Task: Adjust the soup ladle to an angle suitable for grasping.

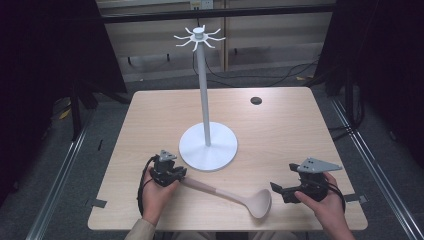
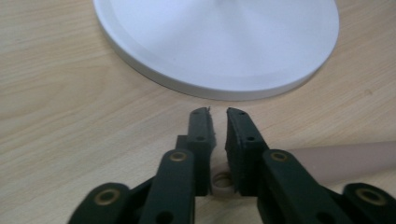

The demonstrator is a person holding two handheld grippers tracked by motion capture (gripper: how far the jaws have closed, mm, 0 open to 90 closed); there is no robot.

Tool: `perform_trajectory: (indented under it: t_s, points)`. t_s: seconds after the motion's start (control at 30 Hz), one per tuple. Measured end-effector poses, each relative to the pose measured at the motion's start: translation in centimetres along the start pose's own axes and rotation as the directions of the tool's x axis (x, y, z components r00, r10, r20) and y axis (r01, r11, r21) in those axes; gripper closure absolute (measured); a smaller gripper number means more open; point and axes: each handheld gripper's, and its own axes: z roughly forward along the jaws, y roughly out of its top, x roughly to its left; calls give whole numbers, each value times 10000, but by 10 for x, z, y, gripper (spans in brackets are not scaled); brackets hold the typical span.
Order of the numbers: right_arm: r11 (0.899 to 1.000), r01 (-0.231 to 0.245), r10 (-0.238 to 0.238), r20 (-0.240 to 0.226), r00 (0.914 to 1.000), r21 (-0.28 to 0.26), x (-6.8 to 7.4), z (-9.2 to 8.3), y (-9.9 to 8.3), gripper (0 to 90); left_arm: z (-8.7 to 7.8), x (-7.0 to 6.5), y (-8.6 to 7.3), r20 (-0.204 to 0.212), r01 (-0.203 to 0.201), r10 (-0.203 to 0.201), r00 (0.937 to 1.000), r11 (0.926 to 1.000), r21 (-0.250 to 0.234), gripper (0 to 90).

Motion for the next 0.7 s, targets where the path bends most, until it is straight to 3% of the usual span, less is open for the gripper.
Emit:
perform_trajectory:
  t_s: [0.2, 0.33, 0.37, 0.53, 0.57, 0.67, 0.7]
  points:
    - [9969, 652, -631, -491, 9968, 436, 12, 10, 16, 38, -2, 4, -1, -9, 96, -97, 10000, 9996, -279, 540]
    - [9935, 893, -840, -736, 9937, 713, 19, 16, 26, 36, -5, 5, -1, 49, 150, -148, 9999, 9994, -304, 446]
    - [9886, 1142, -1057, -876, 9905, 986, 23, 20, 33, 35, -5, 6, -2, 4, 93, -93, 10000, 9996, -284, 378]
    - [9798, 1343, -1137, -1394, 9837, 1483, 31, 31, 41, 35, -6, 8, -3, -61, 170, -172, 9998, 9992, -372, 274]
    - [9717, 1582, -1323, -1501, 9798, 1756, 36, 36, 45, 35, -7, 8, -4, -47, 196, -198, 9998, 9989, -424, 248]
    - [9675, 1631, -1312, -1678, 9771, 1930, 39, 42, 47, 37, -7, 8, -4, -138, 97, -103, 9999, 9992, -394, 229]
    - [9593, 1784, -1393, -1829, 9732, 2188, 43, 48, 50, 53, -7, 8, -4, -147, 76, -82, 9999, 9992, -405, 208]
